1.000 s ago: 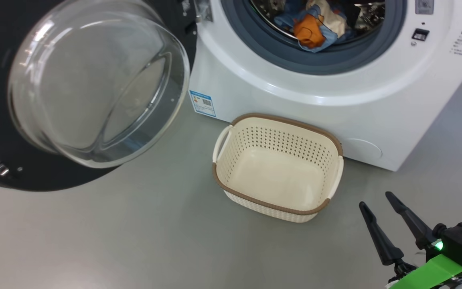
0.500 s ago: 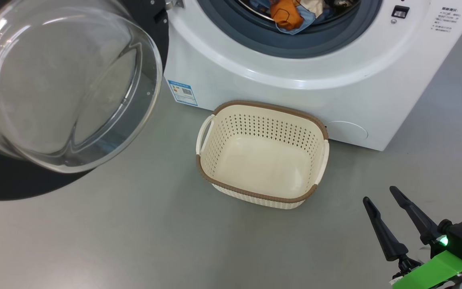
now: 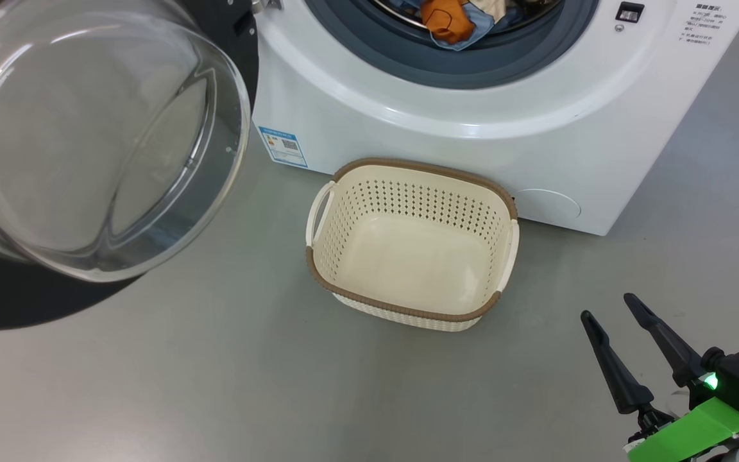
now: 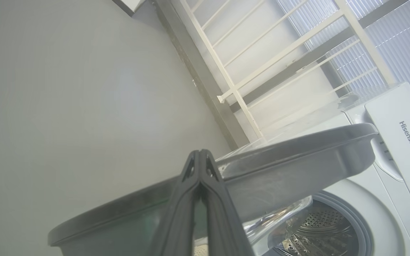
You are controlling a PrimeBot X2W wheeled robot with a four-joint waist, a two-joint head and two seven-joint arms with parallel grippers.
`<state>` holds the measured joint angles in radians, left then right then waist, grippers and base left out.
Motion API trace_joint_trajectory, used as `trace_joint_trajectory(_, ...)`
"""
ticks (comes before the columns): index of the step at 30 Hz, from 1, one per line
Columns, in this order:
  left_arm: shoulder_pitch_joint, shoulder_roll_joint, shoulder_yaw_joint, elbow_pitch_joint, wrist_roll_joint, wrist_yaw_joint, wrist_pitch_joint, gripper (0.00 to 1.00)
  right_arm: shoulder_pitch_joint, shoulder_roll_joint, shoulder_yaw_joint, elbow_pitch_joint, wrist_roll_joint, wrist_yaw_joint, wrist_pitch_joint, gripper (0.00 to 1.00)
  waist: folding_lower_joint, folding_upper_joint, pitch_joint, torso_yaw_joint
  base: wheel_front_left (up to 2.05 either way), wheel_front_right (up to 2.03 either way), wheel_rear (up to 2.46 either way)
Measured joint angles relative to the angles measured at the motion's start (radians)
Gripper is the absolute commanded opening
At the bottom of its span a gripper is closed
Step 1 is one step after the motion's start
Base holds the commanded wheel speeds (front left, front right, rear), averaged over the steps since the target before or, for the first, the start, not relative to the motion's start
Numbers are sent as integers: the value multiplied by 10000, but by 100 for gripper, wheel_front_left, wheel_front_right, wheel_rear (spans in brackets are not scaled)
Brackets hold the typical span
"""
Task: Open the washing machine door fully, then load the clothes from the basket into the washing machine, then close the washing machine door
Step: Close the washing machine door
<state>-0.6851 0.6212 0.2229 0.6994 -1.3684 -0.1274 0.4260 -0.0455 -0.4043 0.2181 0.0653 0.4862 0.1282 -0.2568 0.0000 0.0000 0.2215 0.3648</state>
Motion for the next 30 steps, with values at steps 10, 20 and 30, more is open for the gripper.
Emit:
trace_joint_trajectory(10, 336, 50, -357, -922, -558, 13, 1216, 0, 1, 100, 8, 25, -4, 0, 0, 100, 0, 0, -195, 2, 0, 0, 0)
trace_joint_trajectory(20, 1104, 255, -800, -2268, -1168, 12, 2646, 0, 35, 359, -19, 123, -6, 0, 0, 100, -1, 0, -542, 38, 0, 0, 0)
trace_joint_trajectory(30, 1857, 176, -1440, -4301, -1735, 12, 3868, 0, 81, 594, -35, 159, -6, 0, 0, 100, -1, 0, -868, 13, 0, 0, 0)
